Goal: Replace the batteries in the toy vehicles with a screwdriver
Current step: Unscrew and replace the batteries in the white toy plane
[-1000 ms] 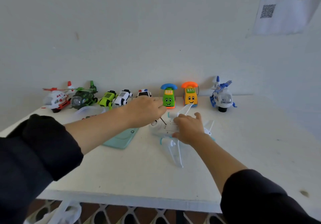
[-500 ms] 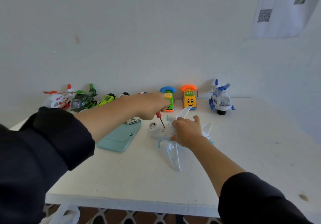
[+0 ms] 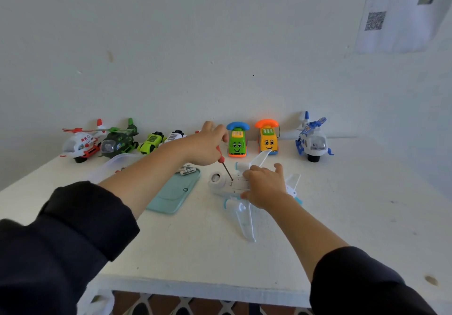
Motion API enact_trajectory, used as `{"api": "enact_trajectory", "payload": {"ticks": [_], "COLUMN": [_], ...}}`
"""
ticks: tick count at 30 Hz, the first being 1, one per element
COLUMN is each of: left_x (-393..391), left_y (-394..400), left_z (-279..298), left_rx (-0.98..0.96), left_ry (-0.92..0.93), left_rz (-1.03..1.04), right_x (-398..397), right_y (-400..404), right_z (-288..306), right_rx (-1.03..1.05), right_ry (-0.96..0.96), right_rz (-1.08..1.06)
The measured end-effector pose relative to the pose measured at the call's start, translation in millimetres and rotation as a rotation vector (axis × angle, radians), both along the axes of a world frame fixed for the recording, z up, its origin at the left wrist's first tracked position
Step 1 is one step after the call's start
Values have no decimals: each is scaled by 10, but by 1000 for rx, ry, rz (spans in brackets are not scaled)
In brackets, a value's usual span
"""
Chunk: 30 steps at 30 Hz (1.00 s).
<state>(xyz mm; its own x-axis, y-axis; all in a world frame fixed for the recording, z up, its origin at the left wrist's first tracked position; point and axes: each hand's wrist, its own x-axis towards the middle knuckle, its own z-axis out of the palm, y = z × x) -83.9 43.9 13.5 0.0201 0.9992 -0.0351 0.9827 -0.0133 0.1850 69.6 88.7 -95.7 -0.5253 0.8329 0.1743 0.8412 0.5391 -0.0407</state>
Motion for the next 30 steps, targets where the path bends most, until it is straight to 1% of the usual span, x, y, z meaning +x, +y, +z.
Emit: {"api": "enact_trajectory", "payload": {"ticks": [2,4,5,6,9,10,13,14,15,17,20,22,24,28,30], "left_x": [-20,-26,-24,-17,53,90,162,160,151,144,165,177,160,139,174], "left_y": [-43,-79,-78,-57,35,57,133,168,190,230,227,194,175,163,153], "left_z": [18,-42,-101,-172,-377,-423,-516,-549,-563,-556,-509,-501,-529,-577,-576], "left_rx": [-12,1,53,131,426,507,671,688,669,614,606,568,587,703,714], "left_ry": [-182,-403,-469,-496,-524,-507,-326,-311,-341,-451,-796,-948,-961,-828,-772], "left_rz": [-52,-91,-104,-98,9,60,270,311,324,259,236,201,135,87,104], "right_x": [4,-1,-3,0,7,3,9,10,9,5,14,16,12,10,10], "right_y": [-1,1,-1,0,-10,-15,-15,-12,-13,-11,-11,-10,-7,-12,-20], "right_z": [3,0,-1,-1,0,0,4,5,8,16,8,6,6,-7,-10], "right_rx": [-6,-8,-5,-2,-2,1,-3,-5,-7,-8,-11,-8,-6,-3,-5], "right_ry": [0,1,3,4,-4,-5,0,-1,-4,-4,1,-3,-1,1,-2], "right_rz": [0,0,0,-1,0,1,4,4,4,5,7,8,6,3,5]}}
